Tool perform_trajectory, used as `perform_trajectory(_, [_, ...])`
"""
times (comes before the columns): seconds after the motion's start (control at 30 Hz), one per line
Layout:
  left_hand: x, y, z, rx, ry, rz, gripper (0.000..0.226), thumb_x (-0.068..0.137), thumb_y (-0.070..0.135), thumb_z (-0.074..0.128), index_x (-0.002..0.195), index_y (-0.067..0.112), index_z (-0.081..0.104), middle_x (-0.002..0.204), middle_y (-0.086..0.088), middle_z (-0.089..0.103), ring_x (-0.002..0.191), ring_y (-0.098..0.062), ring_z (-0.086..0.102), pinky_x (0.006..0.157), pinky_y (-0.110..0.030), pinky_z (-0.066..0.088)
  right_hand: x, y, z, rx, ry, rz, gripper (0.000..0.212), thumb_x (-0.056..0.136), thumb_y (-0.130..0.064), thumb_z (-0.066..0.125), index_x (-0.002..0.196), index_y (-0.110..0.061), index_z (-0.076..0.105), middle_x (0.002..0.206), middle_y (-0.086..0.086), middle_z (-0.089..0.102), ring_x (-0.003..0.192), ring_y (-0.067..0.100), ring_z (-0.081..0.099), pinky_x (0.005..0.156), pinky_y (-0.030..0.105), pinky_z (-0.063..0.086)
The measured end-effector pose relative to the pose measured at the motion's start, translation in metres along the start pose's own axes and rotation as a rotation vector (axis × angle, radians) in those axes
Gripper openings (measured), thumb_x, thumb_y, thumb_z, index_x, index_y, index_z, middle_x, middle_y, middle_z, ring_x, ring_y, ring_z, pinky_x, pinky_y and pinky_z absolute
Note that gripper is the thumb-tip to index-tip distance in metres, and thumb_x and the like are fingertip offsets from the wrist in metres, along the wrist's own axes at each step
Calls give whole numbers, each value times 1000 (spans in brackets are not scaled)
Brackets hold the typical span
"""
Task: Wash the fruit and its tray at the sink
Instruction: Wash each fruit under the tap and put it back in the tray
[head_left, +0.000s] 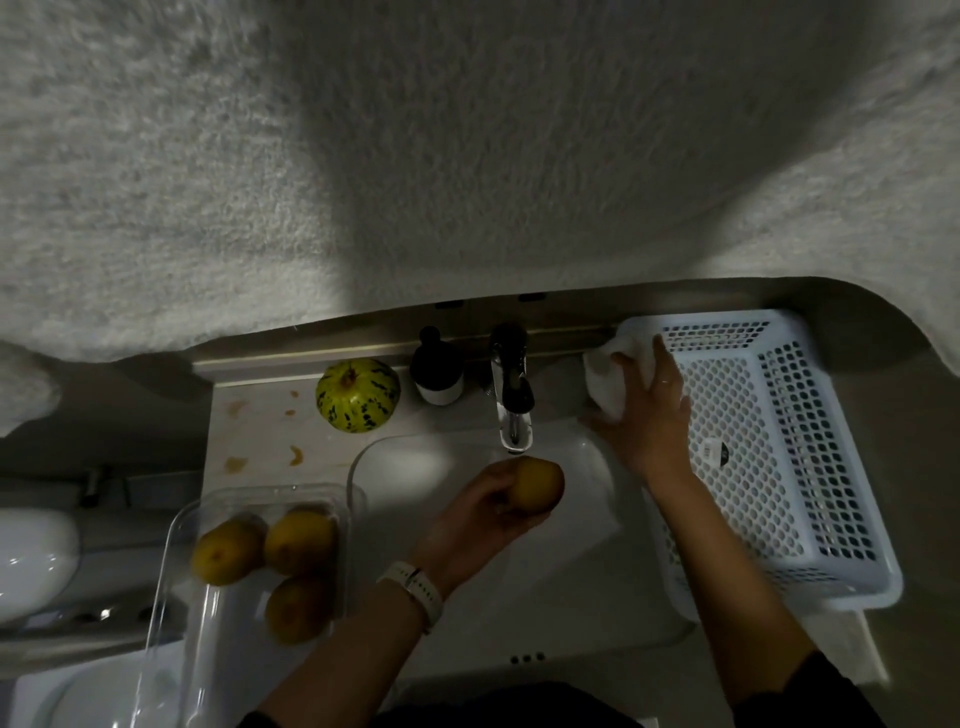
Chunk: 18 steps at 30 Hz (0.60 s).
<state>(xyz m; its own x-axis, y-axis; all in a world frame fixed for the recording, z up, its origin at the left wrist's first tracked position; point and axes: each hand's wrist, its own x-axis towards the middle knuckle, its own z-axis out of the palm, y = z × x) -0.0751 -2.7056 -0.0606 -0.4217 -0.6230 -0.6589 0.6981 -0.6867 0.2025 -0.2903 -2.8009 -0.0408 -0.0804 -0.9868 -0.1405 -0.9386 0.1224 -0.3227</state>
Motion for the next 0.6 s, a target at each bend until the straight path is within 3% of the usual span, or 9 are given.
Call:
perform_trajectory(0.1, [-10, 3, -1, 49, 17, 47, 35, 78, 8, 70, 113, 8, 69, 126, -21, 63, 116, -41, 59, 88, -45, 54, -14, -11, -15, 59, 113, -8, 71, 85, -47, 65, 146, -29, 34, 160, 8, 9, 145, 31, 15, 113, 54, 26])
perform_trajectory(0.2, [-24, 8, -6, 79, 41, 71, 38, 78, 10, 71, 116, 10, 68, 128, -19, 61, 112, -41, 62, 86, -43, 55, -30, -23, -26, 196, 237, -30, 52, 95, -36, 56, 142, -18, 44, 153, 12, 30, 139, 28, 30, 114, 41, 27])
perform_trajectory(0.3, [-41, 15, -16, 91, 47, 95, 40, 83, 17, 69, 122, 15, 67, 130, -17, 62, 116, -39, 61, 93, -48, 52, -52, -42, -33, 324, 355, -155, 33, 97, -18, 54, 128, -8, 55, 131, 15, 52, 121, 28, 46, 102, 26, 34])
perform_trajectory(0.37, [-53, 19, -23, 65, 40, 118, 40, 88, 21, 66, 128, 15, 64, 130, -17, 61, 120, -40, 58, 100, -55, 46, -70, -62, -34, 345, 387, -307, 24, 95, -12, 52, 118, -6, 59, 116, 13, 56, 108, 25, 51, 92, 28, 41])
perform_trajectory(0.5, [-82, 28, -33, 8, 91, 210, 47, 89, 19, 64, 133, 5, 54, 133, -24, 57, 118, -43, 58, 93, -53, 52, -115, -111, -14, 422, 284, -561, 21, 92, -12, 53, 112, -9, 60, 107, 12, 60, 99, 21, 53, 85, 29, 45])
perform_trajectory(0.6, [-111, 37, -40, 122, 125, 335, 42, 91, 17, 59, 129, 1, 52, 124, -26, 60, 107, -37, 65, 82, -42, 56, -145, -145, 8, 494, -12, -640, 36, 89, -13, 59, 125, -13, 58, 124, 8, 56, 115, 19, 51, 97, 35, 47])
